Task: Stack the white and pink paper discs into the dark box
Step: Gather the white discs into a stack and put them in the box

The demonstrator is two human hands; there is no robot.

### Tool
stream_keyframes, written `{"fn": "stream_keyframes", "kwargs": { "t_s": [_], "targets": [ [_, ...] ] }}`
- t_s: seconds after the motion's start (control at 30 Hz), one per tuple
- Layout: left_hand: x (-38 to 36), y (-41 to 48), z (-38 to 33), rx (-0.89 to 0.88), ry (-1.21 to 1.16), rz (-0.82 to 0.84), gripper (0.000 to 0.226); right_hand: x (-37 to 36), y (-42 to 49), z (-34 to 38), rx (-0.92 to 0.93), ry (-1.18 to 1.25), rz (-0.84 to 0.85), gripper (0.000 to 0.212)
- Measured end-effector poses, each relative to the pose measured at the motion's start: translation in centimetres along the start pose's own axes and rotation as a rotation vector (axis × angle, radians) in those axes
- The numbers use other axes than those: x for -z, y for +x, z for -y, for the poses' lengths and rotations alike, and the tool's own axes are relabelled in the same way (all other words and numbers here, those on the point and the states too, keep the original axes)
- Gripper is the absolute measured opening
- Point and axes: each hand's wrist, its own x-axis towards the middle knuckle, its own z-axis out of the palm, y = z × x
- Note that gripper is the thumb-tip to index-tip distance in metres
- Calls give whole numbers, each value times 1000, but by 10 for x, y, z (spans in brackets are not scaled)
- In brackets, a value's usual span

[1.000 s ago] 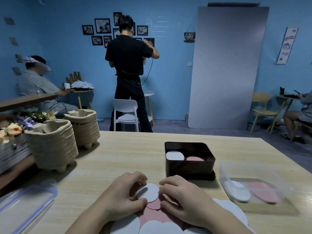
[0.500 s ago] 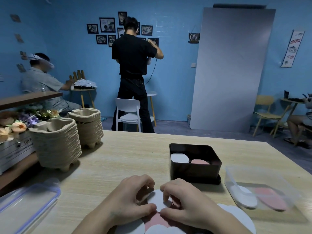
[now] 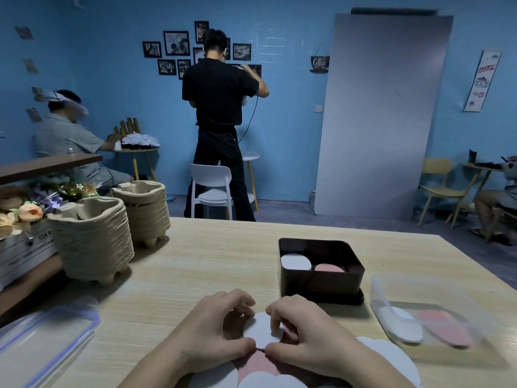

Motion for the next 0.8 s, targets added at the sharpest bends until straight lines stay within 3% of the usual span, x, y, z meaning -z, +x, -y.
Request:
{"fn": "stream_keyframes", "kwargs": {
  "t_s": [0.4,0.8],
  "targets": [
    [3,-1,-4,-58,-13,-24,37,4,-2,0,51,62,-124,29],
    [3,-5,-10,-67,-33,-32,33,5,-2,-2,63,-35,-70,40]
  ]
}}
